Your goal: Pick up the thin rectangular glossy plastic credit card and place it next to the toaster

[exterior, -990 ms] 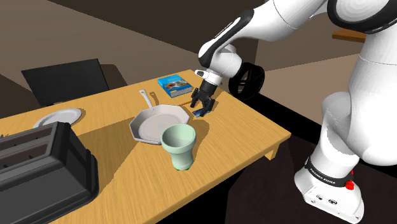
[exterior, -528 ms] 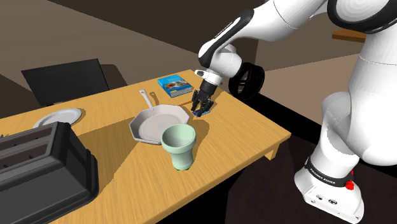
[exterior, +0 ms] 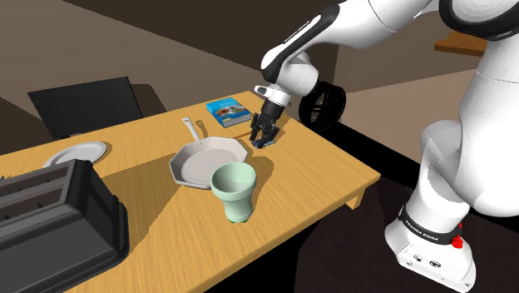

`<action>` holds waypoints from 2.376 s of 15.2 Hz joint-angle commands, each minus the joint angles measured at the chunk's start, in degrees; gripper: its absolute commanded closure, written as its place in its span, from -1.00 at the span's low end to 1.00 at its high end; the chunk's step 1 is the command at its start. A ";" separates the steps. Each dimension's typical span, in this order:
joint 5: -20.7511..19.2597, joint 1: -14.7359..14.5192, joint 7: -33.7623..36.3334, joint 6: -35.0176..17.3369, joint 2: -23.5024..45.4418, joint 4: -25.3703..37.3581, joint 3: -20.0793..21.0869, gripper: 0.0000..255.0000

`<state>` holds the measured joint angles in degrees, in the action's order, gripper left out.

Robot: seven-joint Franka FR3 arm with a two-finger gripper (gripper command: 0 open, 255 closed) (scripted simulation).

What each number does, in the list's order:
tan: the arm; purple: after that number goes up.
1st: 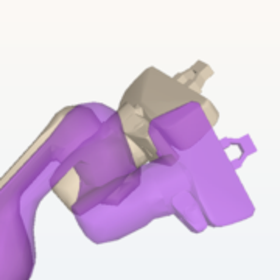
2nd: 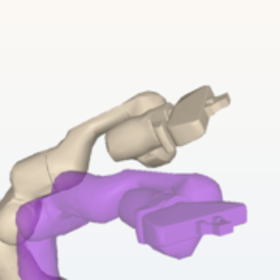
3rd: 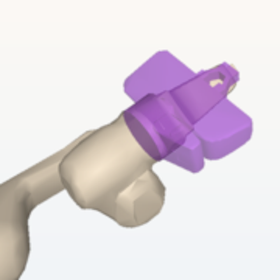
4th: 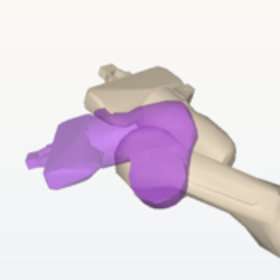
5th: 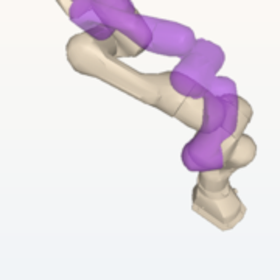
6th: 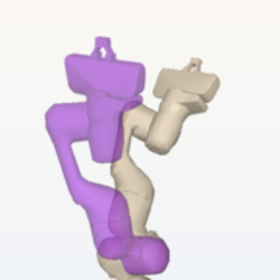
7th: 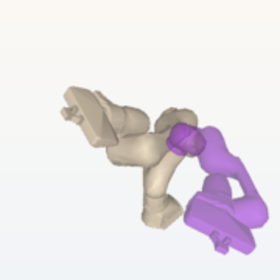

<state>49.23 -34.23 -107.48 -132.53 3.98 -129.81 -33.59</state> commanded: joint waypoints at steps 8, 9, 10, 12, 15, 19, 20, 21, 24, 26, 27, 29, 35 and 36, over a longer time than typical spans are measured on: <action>-7.04 -0.21 7.20 2.85 -5.17 1.55 -0.30 1.00; -7.73 -0.19 7.94 3.22 -5.68 1.79 -0.29 1.00; -8.41 -0.16 8.67 3.62 -6.18 2.04 -0.26 1.00; -9.71 -0.10 10.08 4.43 -7.14 2.58 -0.21 1.00; -11.53 0.02 12.11 5.74 -8.46 3.51 -0.07 1.00; -13.68 0.21 14.65 7.63 -10.02 4.94 0.16 1.00; -14.17 0.26 15.26 8.13 -10.37 5.34 0.22 1.00; -14.65 0.31 15.85 8.63 -10.71 5.74 0.28 1.00; -15.97 0.46 17.56 10.19 -11.64 7.05 0.48 1.00; -16.76 0.55 18.64 11.27 -12.19 7.98 0.61 1.00; -17.13 0.60 19.16 11.82 -12.45 8.47 0.68 1.00; -17.82 0.68 20.18 12.93 -12.91 9.48 0.80 1.00; -19.55 0.87 22.99 16.42 -13.96 12.85 1.12 1.00; -19.79 0.89 23.43 17.02 -14.09 13.45 1.16 1.00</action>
<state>29.60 -33.32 -84.48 -116.04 -10.10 -116.97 -32.49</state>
